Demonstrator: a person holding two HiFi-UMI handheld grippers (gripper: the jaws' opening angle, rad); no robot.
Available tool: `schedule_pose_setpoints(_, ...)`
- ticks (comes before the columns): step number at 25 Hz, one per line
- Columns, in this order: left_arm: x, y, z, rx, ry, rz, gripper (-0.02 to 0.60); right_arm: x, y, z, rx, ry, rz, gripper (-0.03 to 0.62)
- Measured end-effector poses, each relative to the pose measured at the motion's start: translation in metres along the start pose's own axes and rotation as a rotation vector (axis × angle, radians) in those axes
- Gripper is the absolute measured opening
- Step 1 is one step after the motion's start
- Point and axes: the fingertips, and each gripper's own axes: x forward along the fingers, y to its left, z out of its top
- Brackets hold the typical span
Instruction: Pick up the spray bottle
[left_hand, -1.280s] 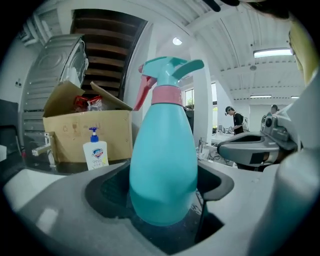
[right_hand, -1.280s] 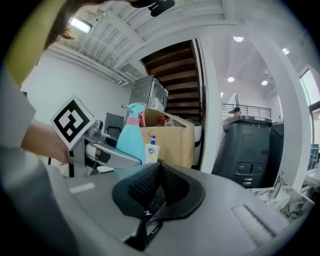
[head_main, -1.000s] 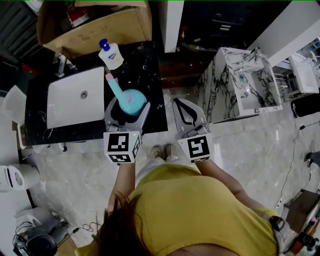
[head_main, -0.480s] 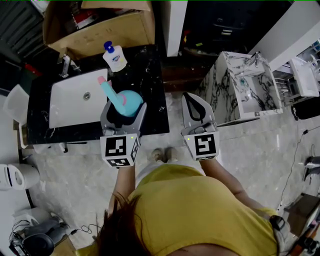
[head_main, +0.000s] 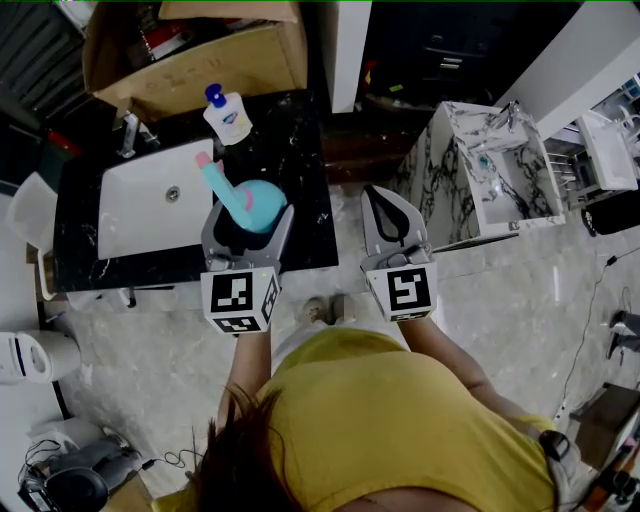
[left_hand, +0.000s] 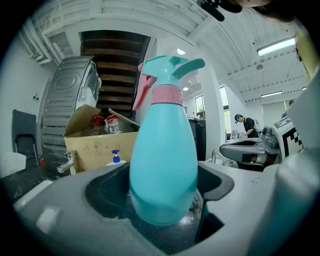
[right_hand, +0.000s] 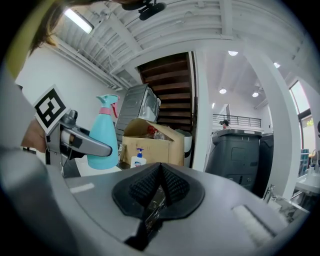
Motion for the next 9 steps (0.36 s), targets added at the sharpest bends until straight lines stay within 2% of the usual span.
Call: schedule_pose_setpoints(9,-0.0006,-0.0009,-0.0012,-0.003,-0.001,0.000,0.400,-0.0003,0.0015,-0.0060,0.001,0.005,0.011,0.000)
